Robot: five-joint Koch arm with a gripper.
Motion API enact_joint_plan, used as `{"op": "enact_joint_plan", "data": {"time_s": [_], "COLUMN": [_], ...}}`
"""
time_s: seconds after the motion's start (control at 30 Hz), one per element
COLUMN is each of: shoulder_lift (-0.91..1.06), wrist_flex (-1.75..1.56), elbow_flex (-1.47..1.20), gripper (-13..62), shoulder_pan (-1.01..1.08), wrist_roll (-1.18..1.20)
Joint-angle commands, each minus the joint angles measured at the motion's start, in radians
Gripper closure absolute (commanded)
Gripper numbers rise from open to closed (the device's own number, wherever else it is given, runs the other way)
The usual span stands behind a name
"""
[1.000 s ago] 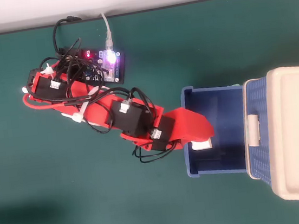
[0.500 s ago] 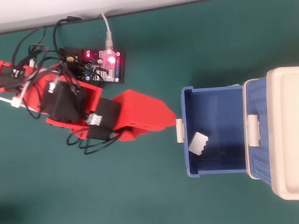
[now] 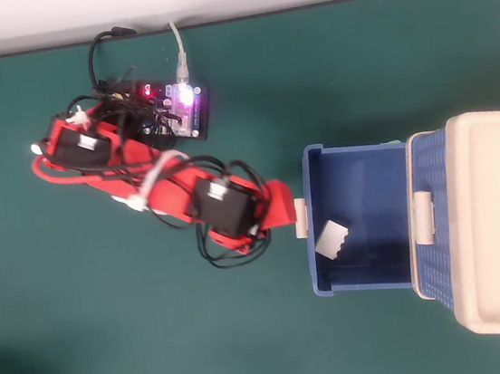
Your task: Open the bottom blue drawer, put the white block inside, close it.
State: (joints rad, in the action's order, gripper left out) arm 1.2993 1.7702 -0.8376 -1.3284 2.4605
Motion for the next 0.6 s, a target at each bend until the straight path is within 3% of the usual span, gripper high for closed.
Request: {"op": "enact_joint_plan", "data": {"time_s": [0.0,0.27,0.57], "shoulder_lift": [-0.006,-0.112,-0.445], "wrist_flex": [-0.074,-0.330,-0.828], "elbow_flex": [0.025,0.049,0.347], "gripper": [16.2,15.9,15.7], "shoulder_pan": [-0.015,-0.028,-0.089], "wrist_roll": [0.012,0.020,0.040]}}
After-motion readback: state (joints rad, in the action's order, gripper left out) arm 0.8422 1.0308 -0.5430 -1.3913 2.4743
